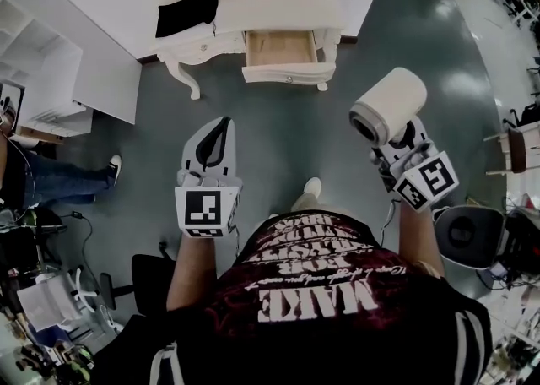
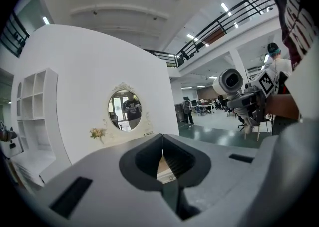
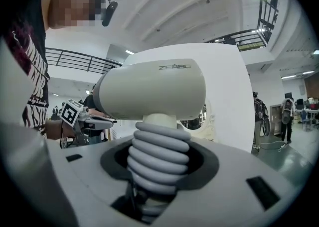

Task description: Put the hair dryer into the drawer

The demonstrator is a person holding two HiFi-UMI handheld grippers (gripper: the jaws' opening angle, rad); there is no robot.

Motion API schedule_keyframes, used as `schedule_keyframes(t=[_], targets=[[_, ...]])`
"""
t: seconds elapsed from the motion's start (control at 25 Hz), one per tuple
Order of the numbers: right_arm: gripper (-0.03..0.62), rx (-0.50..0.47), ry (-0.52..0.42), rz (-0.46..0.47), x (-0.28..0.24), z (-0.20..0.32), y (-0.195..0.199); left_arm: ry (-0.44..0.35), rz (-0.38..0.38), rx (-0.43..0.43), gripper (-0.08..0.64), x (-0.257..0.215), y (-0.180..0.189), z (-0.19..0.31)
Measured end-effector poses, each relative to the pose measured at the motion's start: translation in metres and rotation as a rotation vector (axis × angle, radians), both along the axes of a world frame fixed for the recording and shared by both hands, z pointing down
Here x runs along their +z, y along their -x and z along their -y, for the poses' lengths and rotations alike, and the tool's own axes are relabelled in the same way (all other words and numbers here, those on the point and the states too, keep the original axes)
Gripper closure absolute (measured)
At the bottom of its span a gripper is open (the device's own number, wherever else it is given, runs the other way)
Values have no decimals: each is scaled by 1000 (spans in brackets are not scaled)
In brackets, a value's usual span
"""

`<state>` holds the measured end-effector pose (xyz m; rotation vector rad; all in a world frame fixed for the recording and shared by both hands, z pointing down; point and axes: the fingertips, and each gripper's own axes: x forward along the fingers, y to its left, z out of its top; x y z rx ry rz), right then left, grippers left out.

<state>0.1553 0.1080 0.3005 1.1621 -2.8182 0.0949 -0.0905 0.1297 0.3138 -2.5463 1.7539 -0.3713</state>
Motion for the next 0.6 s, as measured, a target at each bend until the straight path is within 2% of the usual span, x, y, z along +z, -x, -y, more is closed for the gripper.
schedule_keyframes(t=[0.24,0.6], targets=[[394,-16,12,32,2,28,-9,-30,-39,-32,554,-11,-2,27],[394,-34,16,45,8,63,-31,-78,55,75,552,-12,-53,53]])
